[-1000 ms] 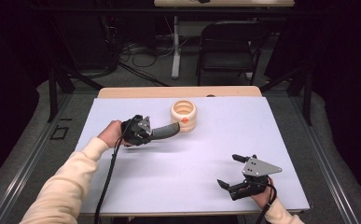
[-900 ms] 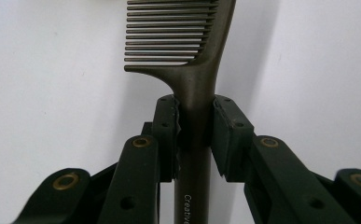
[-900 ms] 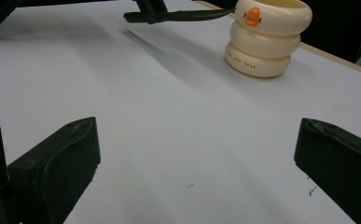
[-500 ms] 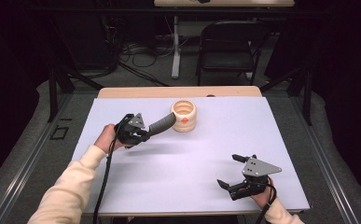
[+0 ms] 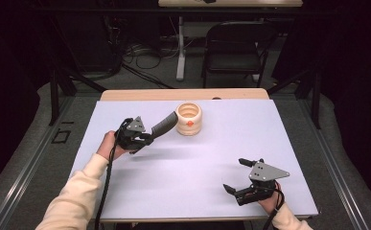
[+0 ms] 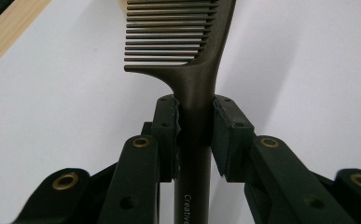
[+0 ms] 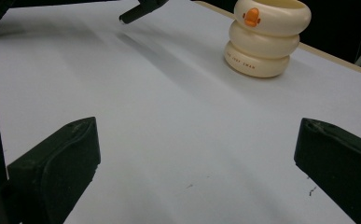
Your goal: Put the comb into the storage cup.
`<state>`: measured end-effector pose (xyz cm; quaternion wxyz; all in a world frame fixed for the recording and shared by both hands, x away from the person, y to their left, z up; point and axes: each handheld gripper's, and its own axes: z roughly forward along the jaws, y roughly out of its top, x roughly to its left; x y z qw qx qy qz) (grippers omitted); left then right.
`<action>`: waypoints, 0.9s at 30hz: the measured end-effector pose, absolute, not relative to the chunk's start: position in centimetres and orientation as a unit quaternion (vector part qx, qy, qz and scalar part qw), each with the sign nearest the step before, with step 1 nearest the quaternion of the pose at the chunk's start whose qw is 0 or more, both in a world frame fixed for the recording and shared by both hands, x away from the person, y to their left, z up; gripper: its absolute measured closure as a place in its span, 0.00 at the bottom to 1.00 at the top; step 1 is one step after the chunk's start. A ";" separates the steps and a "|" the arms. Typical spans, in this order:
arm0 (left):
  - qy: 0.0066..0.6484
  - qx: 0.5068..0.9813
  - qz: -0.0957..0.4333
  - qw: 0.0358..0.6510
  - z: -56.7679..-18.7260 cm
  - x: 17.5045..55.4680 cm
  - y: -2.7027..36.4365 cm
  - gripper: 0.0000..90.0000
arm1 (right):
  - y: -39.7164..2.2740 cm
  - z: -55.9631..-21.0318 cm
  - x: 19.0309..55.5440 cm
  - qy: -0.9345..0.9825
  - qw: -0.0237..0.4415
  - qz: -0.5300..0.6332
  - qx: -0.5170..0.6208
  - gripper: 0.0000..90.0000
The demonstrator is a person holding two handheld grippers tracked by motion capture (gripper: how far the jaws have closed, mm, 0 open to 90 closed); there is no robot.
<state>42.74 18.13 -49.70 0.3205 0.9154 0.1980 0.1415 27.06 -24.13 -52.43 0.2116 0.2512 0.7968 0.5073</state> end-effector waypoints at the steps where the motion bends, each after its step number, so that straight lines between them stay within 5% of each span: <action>1: 0.201 0.912 0.144 0.326 -49.7 42.7 18.2 0.81 | -24.1 -52.4 27.1 0.797 0.211 0.507 0.251 0.00; 27: 0.252 0.881 0.177 0.359 -50.2 43.1 18.1 0.81 | -24.1 -52.5 27.1 0.796 0.211 0.507 0.255 0.00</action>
